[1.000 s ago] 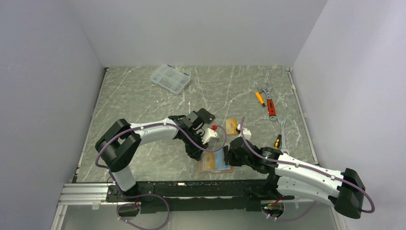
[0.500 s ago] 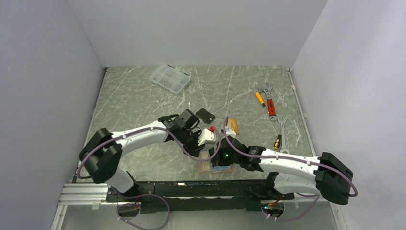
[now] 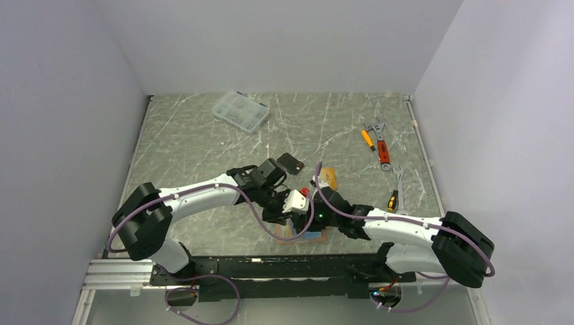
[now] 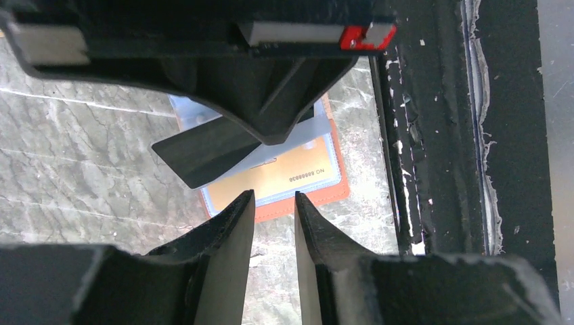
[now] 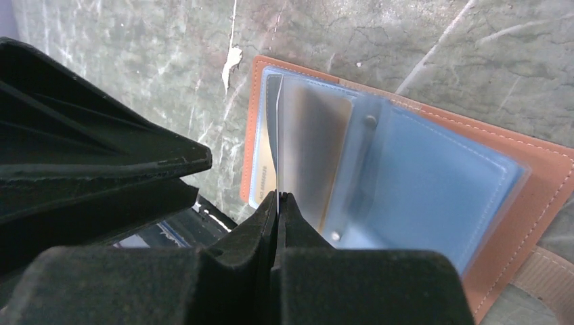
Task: Put the credit cards into the card holder
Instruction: Insert the credit card into the card holder.
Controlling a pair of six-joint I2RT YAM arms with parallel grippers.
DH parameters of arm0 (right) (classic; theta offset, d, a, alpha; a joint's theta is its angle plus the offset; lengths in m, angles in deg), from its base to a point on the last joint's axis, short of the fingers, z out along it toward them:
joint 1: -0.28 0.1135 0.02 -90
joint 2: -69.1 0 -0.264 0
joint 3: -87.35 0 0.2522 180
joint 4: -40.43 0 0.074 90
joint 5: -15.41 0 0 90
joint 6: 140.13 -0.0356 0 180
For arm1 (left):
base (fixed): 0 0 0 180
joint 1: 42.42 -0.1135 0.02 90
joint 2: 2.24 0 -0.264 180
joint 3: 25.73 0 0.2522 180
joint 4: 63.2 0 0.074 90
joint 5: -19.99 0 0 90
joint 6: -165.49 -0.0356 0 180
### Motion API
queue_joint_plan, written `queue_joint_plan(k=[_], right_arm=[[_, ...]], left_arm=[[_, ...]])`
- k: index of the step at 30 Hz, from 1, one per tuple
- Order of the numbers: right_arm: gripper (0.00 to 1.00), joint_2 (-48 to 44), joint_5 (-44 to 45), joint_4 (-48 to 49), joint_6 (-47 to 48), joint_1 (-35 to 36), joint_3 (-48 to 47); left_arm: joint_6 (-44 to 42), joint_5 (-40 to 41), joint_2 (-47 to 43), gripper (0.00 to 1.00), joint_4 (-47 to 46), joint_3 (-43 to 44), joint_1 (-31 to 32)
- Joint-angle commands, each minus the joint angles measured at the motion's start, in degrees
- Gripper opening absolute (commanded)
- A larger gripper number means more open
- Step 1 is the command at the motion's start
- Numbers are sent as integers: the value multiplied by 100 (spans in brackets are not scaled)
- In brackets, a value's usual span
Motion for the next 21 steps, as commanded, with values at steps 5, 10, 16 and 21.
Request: queue_joint_plan(k=[5,10,16,21], right_arm=[[0,-409,-758,631,117,-333,221],[0,-410,-964,517,239,-337,66],[0,-597,-895,333,165,-337,94],[0,-755,-1064,294,302,-338,-47]], left_arm=[[-317,-68,76,34,-109,33,21],[-330,-11,113,33,-85,21,18],[-404,68,20,33,-137,-147,20],[-548,233,-43,33,-175,-318,23]])
